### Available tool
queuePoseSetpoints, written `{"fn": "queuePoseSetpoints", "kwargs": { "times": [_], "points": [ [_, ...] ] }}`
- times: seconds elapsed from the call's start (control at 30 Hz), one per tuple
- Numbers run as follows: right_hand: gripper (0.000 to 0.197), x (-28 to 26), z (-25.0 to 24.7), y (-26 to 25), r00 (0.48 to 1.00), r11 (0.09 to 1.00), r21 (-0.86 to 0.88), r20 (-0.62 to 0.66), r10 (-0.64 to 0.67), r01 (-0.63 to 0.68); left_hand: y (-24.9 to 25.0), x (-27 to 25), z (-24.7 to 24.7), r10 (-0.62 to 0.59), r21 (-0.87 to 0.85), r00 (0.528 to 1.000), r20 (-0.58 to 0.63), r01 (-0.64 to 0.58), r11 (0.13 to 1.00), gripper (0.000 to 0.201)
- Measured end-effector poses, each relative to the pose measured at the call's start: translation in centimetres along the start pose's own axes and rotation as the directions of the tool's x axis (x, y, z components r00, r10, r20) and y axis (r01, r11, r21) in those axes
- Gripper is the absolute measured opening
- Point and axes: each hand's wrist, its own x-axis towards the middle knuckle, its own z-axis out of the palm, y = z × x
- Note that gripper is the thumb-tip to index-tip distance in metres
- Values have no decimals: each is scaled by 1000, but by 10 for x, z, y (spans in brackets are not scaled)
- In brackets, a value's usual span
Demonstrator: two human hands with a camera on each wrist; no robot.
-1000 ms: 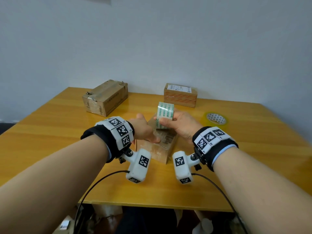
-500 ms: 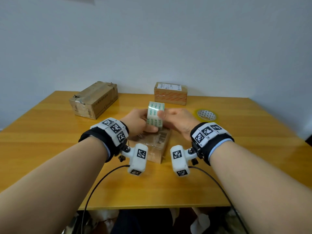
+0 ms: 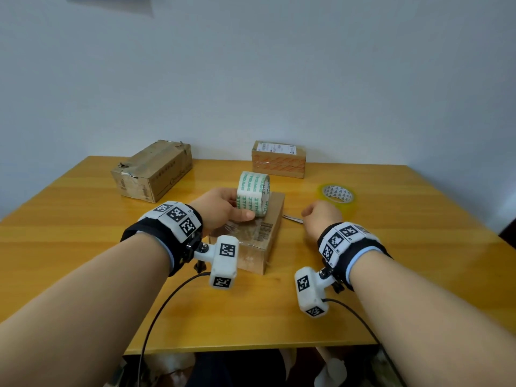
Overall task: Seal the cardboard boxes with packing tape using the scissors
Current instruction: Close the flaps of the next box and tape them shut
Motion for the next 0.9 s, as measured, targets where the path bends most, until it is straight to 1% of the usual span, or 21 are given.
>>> {"fn": "queuePoseSetpoints", "kwargs": {
  "times": [0.03, 0.07, 0.1, 0.17, 0.23, 0.37, 0.43, 0.53, 0.57, 0.6, 0.63, 0.67, 0.7, 0.73, 0.77, 0.8, 0.83, 0.87, 0.9],
  "points": [
    [27, 4, 0, 0, 999, 1000, -25, -43, 8, -9, 0, 1, 0, 6, 5, 1000, 4, -6, 1000, 30],
    [28, 8, 0, 1, 998, 997, -68, -53, 19, -22, 0, 2, 0, 9, 7, 1000, 12, -9, 1000, 30],
    [29, 10, 0, 2, 999, 991, -134, -31, 24, -28, -1, 2, -1, 10, 7, 1000, 20, -10, 1000, 30],
    [30, 15, 2, 5, 995, 965, -259, 83, 52, -29, -2, 4, -2, 10, 0, 1000, 27, -10, 1000, 31],
    [30, 20, 2, 9, 986, 941, -336, 149, 75, -21, -4, 5, -4, 12, -17, 999, 30, -12, 1000, 31],
    [27, 27, 3, 18, 983, 887, -460, 137, 125, -49, -5, 6, -4, 25, -24, 999, 25, -25, 999, 32],
    [24, 23, 1, 17, 968, 855, -516, 186, 170, -51, -5, 7, -3, 28, -28, 999, 23, -27, 999, 32],
    [8, 19, -5, 17, 964, 835, -550, 202, 174, -35, -5, 6, -1, 25, -36, 999, 25, -24, 999, 32],
    [9, 20, -5, 21, 957, 841, -540, 222, 186, -38, -4, 6, -2, 20, -43, 999, 30, -18, 999, 32],
    [15, 28, -3, 28, 955, 860, -510, 237, 177, -33, -3, 5, -2, 15, -53, 999, 33, -13, 999, 32],
    [28, 34, -4, 36, 951, 879, -477, 265, 161, -15, -2, 5, -2, 13, -63, 999, 32, -11, 998, 31],
    [35, 32, -10, 40, 948, 897, -441, 270, 167, -32, -1, 5, -2, 16, -69, 1000, 25, -14, 998, 30],
    [31, 28, -18, 42, 948, 951, -306, 290, 132, -39, 0, 5, -2, 22, -67, 1000, 16, -21, 998, 29],
    [23, 17, -28, 41, 940, 991, -116, 327, 98, -63, 1, 4, -1, 29, -60, 1000, 6, -28, 998, 29],
    [27, 5, -38, 39, 922, 988, 108, 384, 58, -107, 1, 4, -1, 31, -51, 1000, -3, -31, 998, 28],
    [30, -3, -46, 40, 899, 946, 292, 438, -4, -138, 2, 3, 0, 31, -47, 999, -11, -31, 998, 28],
    [32, -10, -53, 40, 879, 897, 422, 468, -89, -133, 2, 3, 0, 28, -44, 999, -19, -29, 999, 28],
    [35, -19, -61, 39, 857, 859, 497, 488, -164, -119, 2, 3, 1, 26, -41, 999, -24, -27, 999, 28],
    [40, -20, -64, 41, 841, 839, 536, 493, -223, -92, 2, 2, 1, 26, -37, 999, -29, -27, 999, 27]
  ]
}}
